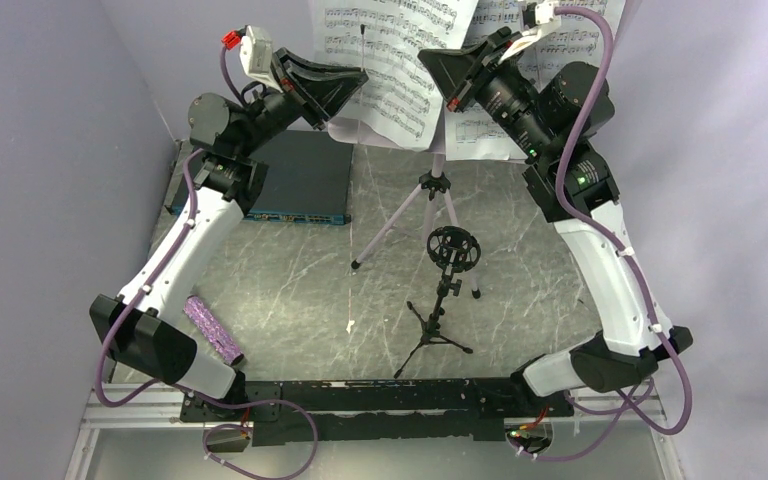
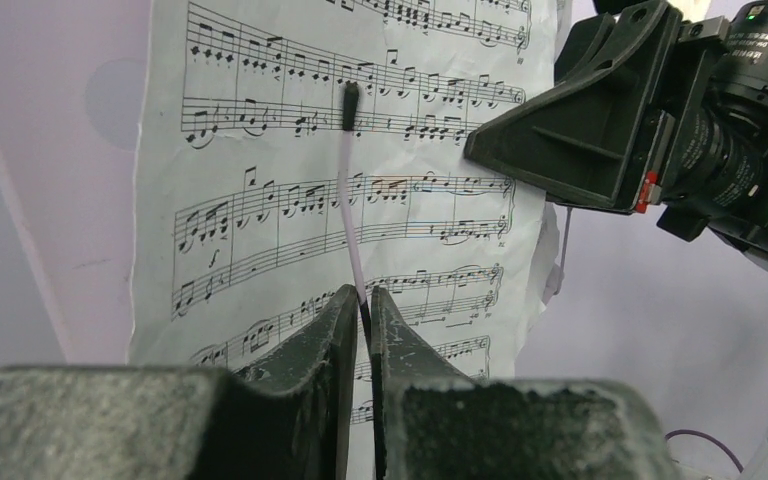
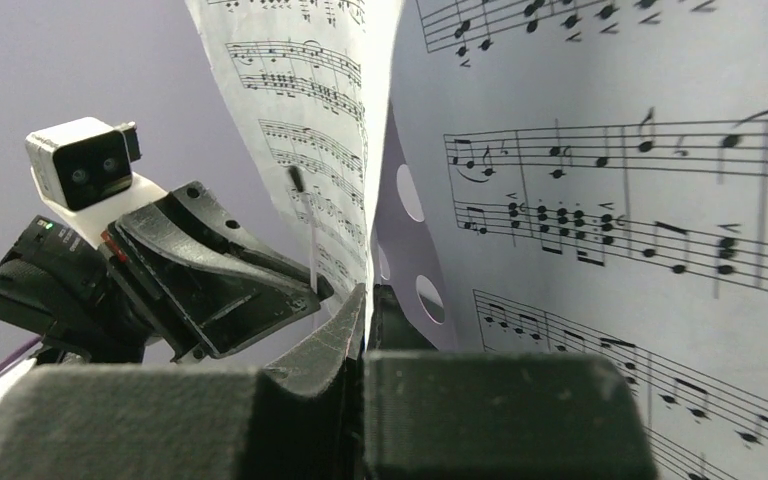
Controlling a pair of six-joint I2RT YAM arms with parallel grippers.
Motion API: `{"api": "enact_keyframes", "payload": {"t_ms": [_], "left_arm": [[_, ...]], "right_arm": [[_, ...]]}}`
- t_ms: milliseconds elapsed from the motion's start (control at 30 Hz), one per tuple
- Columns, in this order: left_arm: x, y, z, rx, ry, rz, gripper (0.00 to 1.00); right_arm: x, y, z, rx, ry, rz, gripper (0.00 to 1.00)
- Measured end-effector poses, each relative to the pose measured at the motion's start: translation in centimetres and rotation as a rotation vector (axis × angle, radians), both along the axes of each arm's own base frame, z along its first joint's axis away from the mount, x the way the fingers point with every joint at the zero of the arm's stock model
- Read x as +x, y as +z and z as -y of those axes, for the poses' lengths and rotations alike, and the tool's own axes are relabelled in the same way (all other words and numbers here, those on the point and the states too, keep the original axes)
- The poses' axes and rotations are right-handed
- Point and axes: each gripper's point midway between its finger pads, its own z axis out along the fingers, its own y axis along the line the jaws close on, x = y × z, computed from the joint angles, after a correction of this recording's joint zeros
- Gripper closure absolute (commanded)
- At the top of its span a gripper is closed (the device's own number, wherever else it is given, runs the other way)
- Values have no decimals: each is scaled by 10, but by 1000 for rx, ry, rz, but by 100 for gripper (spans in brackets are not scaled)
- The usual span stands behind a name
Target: Set up the instrument practice props
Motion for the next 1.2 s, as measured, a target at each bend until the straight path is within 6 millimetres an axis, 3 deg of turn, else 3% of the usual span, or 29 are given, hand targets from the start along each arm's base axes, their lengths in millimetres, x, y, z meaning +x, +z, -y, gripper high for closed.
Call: {"api": "enact_keyframes", "payload": {"t_ms": [200, 533, 800, 1033, 1200], "left_arm": [[4, -7, 0, 11, 16, -19, 71], [-3, -9, -5, 15, 39, -15, 45], [-9, -17, -18, 26, 111, -33, 43], [-17, -21, -31, 35, 182, -41, 42], [-12, -29, -38, 57, 234, -75, 48]], "right_arm": [[1, -6, -6, -7, 26, -17, 100], [2, -10, -10, -11, 49, -34, 83], [-8, -20, -5, -12, 51, -54, 63], [-20, -27, 1, -9, 55, -69, 63], [-21, -37, 0, -7, 63, -96, 71]]}}
